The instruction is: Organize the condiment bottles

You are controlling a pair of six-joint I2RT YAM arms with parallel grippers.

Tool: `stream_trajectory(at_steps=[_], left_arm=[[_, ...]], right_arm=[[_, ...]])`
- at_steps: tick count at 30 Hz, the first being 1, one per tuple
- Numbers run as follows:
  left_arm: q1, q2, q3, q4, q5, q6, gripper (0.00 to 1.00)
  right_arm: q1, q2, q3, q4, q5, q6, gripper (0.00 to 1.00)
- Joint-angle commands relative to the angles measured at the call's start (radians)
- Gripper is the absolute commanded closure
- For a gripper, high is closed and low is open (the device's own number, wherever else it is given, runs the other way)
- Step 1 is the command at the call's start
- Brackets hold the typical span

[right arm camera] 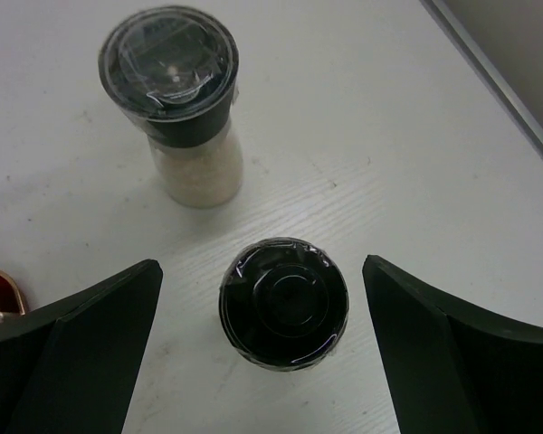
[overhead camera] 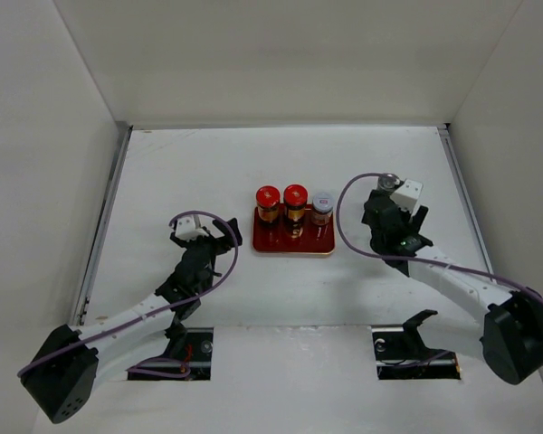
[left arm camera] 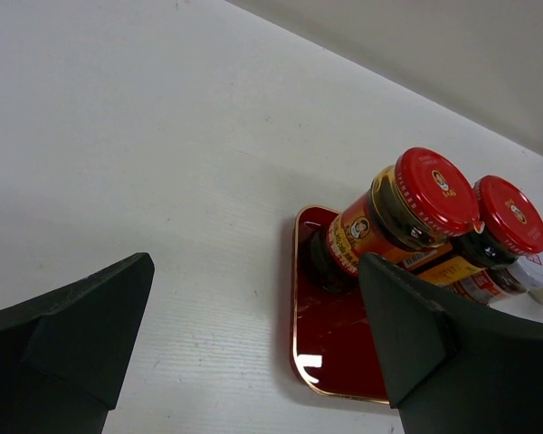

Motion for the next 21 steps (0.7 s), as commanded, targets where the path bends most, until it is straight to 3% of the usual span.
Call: stream_trajectory(at_steps=[1, 9, 14, 21], left_arm=[[-0.001, -0.016, 0.006, 0.048, 0.009, -0.008, 0.01], [0.002, -0.008, 0.006, 0.054, 0.01, -0.01, 0.01], [-0.005, -0.028, -0.002, 0.053, 0.007, -0.008, 0.01], [0.007, -0.01, -0.002, 0.057, -0.013, -0.013, 0.0]], right_arm=[[0.002, 0.013, -0.009, -0.018, 0.035, 0.069, 0.01], [-0.028, 0.044, -0.051, 0.023, -0.031, 0.138, 0.15], [-0.021, 0.005, -0.058, 0.055, -0.033, 0.119, 0.43], [0.263, -0.112, 0.021, -0.015, -0.027, 0.103, 0.47]])
